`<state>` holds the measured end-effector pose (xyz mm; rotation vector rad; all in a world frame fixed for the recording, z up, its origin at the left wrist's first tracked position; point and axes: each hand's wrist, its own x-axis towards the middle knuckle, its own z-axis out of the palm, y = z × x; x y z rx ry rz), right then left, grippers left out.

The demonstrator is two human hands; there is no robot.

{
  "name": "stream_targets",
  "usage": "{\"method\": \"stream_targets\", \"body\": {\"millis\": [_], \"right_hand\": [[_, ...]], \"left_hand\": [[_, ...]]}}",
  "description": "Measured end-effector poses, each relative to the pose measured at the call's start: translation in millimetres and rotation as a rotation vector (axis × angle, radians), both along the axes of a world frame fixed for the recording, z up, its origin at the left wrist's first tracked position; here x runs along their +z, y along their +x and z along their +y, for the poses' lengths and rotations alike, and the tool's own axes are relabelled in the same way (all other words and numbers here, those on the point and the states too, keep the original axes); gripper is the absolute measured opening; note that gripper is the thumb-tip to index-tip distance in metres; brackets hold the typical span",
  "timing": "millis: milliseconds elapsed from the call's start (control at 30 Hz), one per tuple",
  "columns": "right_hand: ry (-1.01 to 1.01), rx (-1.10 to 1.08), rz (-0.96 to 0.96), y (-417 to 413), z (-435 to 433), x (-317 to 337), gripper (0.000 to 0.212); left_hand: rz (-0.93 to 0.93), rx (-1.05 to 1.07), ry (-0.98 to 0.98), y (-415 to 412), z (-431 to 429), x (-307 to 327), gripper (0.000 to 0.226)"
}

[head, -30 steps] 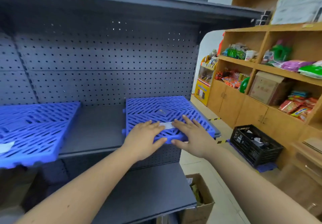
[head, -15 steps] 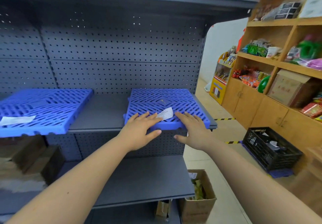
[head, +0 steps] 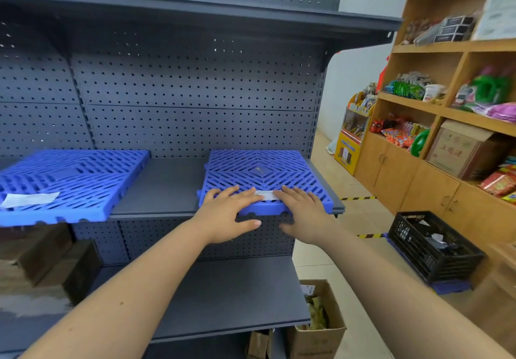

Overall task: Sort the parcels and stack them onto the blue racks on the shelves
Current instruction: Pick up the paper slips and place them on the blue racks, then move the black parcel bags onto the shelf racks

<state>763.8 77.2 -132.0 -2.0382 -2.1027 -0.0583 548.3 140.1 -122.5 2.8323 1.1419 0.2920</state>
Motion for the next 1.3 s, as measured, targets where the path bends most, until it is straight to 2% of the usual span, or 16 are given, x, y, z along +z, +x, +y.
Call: {"method": "stream_targets", "body": {"millis": [167,333,600,767,1100,1300], "right_hand": [[-0.013,-0.001,-0.034,-0.2,-2.2,2.2,0.079],[-0.015,-0.029,-0.097,-1.4,-8.1,3.8,0.098],[0.039,-0.031,-0.065,-9.3,-19.1,13.3,0.094],[0.134,-0.014,-0.047,-23.1,-22.0,16.2,0.087],[0.169,0.191,-0.054,-76.1,-3.9,28.8,0.082],[0.259,0.362,-0.038,-133.5,9.9,46.4,0.073]], "left_hand": [[0.006,0.002,0.002,-1.3,-0.3,0.9,0.064],[-0.011,0.076,-0.010,-1.2,3.1,5.1,0.072],[0.100,0.155,0.182,-16.5,-1.1,10.2,0.091],[0.130,0.211,0.259,-30.6,-12.9,9.9,0.094],[0.125,0.397,0.308,-103.3,-35.4,17.4,0.096],[0.151,0.548,0.321,-168.1,-46.2,33.2,0.096]]}}
